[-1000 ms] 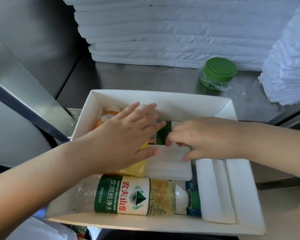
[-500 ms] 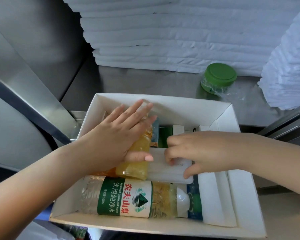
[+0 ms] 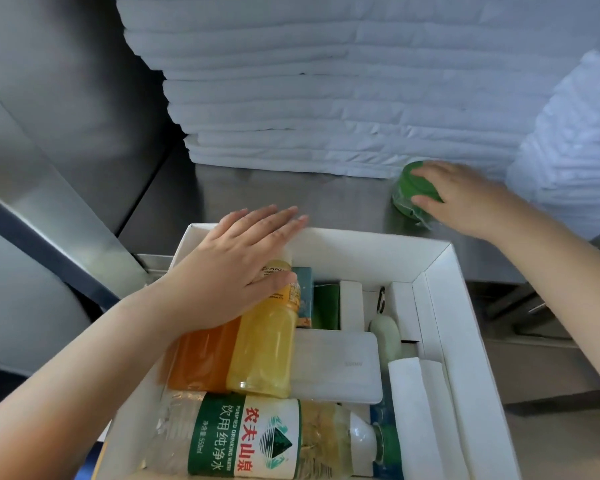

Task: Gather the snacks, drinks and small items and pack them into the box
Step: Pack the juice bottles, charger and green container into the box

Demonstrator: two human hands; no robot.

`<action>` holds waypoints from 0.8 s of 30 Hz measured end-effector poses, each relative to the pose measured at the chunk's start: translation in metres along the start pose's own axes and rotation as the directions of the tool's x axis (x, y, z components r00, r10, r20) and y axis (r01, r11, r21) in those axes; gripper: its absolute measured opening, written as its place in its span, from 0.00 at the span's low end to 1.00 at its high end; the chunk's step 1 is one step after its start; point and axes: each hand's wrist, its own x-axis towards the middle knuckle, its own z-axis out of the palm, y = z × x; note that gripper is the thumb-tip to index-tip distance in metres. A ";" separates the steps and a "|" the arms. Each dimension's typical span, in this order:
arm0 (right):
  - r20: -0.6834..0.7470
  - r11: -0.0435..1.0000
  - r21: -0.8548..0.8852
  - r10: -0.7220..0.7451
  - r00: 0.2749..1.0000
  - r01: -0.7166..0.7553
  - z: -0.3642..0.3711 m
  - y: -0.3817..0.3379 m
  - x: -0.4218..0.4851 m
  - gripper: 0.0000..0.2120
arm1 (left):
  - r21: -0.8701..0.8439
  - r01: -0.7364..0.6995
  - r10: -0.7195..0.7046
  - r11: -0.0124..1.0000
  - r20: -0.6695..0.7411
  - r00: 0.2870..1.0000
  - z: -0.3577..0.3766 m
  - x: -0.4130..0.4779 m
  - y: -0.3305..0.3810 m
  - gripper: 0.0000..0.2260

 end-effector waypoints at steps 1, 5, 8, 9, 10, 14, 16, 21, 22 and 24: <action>0.064 0.999 -0.012 0.034 0.997 -0.033 0.006 0.004 0.003 0.25 | -0.004 -0.002 0.002 1.000 -0.005 1.000 0.000 0.000 -0.001 0.28; 0.122 0.995 -0.079 0.076 0.990 -0.066 0.020 0.009 0.005 0.28 | -0.011 -0.003 0.002 1.000 -0.026 1.000 0.002 0.000 -0.001 0.28; -0.003 0.998 -0.065 0.026 1.000 -0.026 0.018 0.000 0.004 0.27 | -0.018 -0.006 0.005 1.000 -0.041 0.999 0.002 0.000 -0.001 0.28; -0.025 0.998 -0.055 0.000 1.000 -0.001 0.017 -0.005 0.004 0.27 | -0.024 -0.006 0.005 1.000 -0.044 0.999 0.002 0.000 -0.001 0.28; -0.029 0.998 -0.047 -0.034 0.999 0.033 0.016 -0.009 0.006 0.26 | -0.028 -0.006 0.005 1.000 -0.049 0.999 0.002 0.000 -0.001 0.27; 0.027 0.986 0.091 -0.140 0.990 0.138 0.007 -0.018 0.016 0.26 | -0.024 -0.004 0.002 1.000 -0.063 0.998 0.003 0.000 0.002 0.27; 0.029 0.981 0.156 -0.120 0.992 0.114 0.002 -0.014 0.020 0.29 | -0.012 -0.002 0.001 1.000 -0.067 0.998 0.002 0.000 0.002 0.27; 0.162 0.975 0.205 -0.116 0.980 0.081 0.009 -0.008 0.028 0.37 | 0.001 -0.004 0.004 1.000 -0.081 0.997 0.003 -0.001 0.002 0.27; 0.154 0.975 0.207 -0.111 0.982 0.077 0.011 -0.008 0.030 0.37 | 0.001 -0.003 0.003 1.000 -0.082 0.997 0.003 -0.001 0.002 0.27; 0.137 0.972 0.224 -0.101 0.985 0.068 0.013 -0.006 0.033 0.37 | 0.004 -0.003 0.003 1.000 -0.084 0.996 0.004 -0.001 0.002 0.27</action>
